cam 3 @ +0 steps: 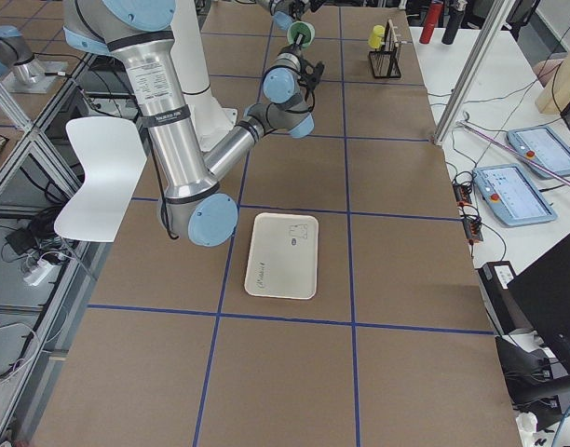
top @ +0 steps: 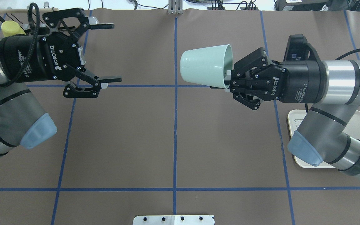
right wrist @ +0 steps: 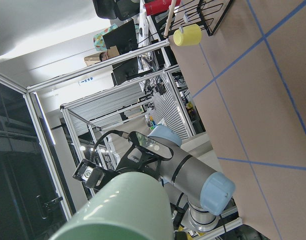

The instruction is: Left arm grabs green cup and hands to right arm on tray

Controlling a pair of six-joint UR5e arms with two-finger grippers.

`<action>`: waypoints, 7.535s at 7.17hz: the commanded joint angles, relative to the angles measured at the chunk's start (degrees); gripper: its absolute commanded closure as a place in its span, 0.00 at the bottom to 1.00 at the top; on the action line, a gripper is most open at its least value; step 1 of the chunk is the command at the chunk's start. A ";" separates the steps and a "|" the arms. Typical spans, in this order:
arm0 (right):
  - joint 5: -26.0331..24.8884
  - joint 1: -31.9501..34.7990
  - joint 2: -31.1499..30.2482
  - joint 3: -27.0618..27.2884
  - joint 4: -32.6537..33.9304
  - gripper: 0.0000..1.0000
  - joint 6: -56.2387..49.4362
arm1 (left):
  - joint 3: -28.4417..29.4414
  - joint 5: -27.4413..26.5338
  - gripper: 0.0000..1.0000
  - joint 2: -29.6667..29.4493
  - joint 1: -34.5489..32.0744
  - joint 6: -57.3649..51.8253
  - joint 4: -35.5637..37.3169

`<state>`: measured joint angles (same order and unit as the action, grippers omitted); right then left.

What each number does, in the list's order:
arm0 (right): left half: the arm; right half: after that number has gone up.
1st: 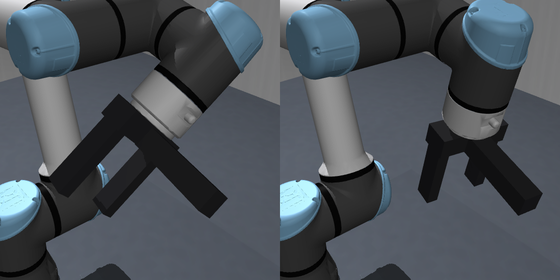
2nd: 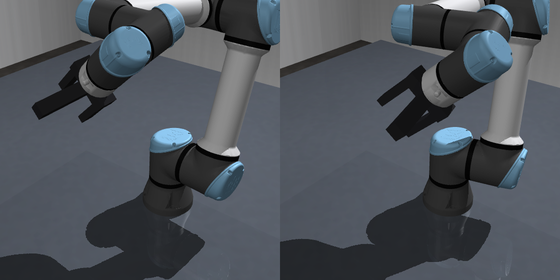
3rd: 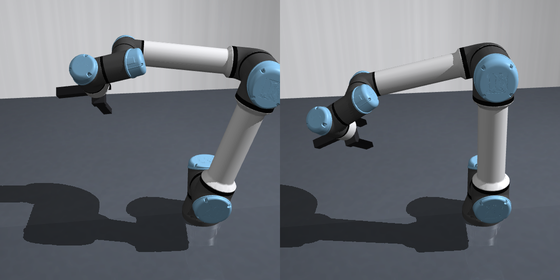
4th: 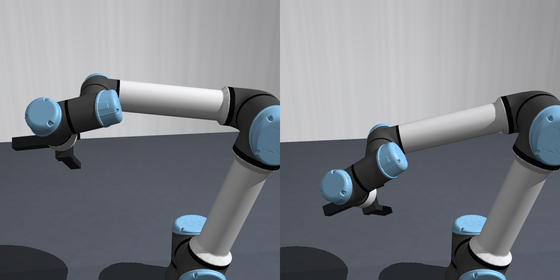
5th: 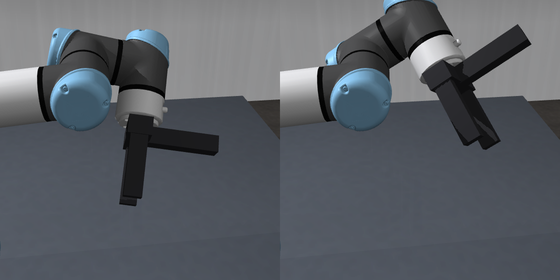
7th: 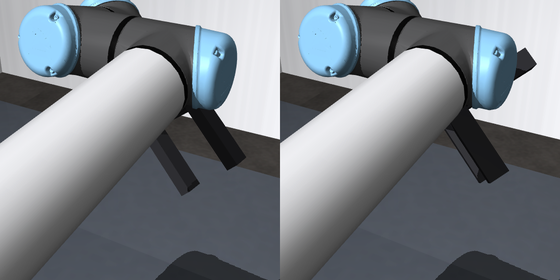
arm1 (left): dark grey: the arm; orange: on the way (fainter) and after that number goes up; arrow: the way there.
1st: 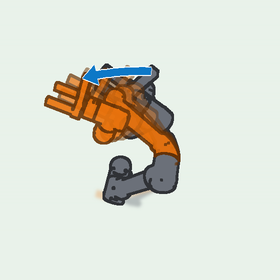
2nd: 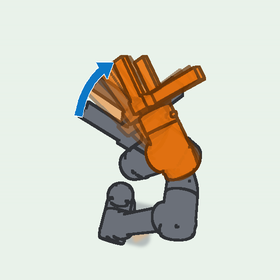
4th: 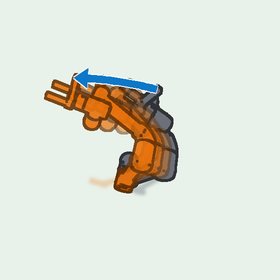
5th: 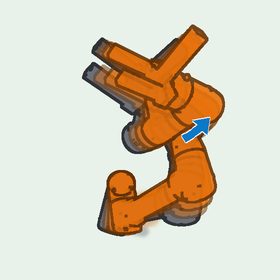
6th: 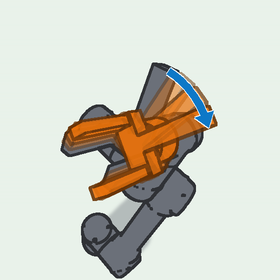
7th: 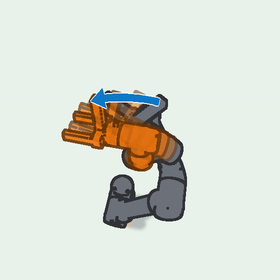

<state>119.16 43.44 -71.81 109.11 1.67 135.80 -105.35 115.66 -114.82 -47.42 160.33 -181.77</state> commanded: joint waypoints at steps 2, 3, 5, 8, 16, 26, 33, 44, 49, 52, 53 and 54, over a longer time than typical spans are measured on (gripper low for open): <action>14.12 9.79 -7.36 -5.46 1.75 1.00 -8.31 | -0.20 8.58 0.00 -0.66 -4.52 -22.52 21.21; 20.18 14.35 -7.56 -7.05 6.72 1.00 -10.97 | -0.29 14.79 0.00 -0.75 -8.96 -30.61 30.85; 26.38 20.61 -12.79 -7.33 13.70 1.00 -22.81 | -1.17 17.14 0.00 1.95 -12.34 -46.10 43.99; 26.30 23.96 -24.14 -7.51 18.71 1.00 -43.70 | -6.86 16.53 0.00 7.57 -16.99 -75.57 69.02; 15.08 19.53 -36.65 -6.89 41.18 1.00 -85.25 | -10.12 8.97 0.00 20.86 -25.43 -125.30 86.71; 17.69 16.60 -30.51 -7.15 63.80 1.00 -92.56 | -10.57 9.49 0.00 22.10 -25.97 -126.58 88.52; 20.74 20.35 -30.32 -7.07 64.16 0.00 -93.95 | -10.31 9.67 0.00 21.66 -25.88 -126.40 89.40; 16.28 45.32 -24.27 -5.05 83.48 0.00 -127.01 | -1.44 23.38 0.00 30.10 -41.62 -157.17 96.69; 16.02 46.23 -24.43 -3.64 84.64 0.00 -127.19 | -0.82 22.50 0.00 34.22 -41.44 -157.70 95.81; 15.93 41.99 -24.96 -3.29 84.73 0.00 -129.10 | -1.17 21.89 0.00 34.14 -41.35 -157.69 95.73; 15.93 43.99 -26.62 -2.68 84.73 0.00 -132.52 | -1.69 21.88 0.00 34.14 -41.35 -157.69 95.72; 15.76 44.01 -28.29 -2.67 84.64 0.00 -132.72 | -1.17 22.41 0.00 34.66 -41.35 -157.78 95.55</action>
<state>135.06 86.88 -98.17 106.20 86.38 4.65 -106.77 137.69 -80.56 -88.77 2.62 -86.07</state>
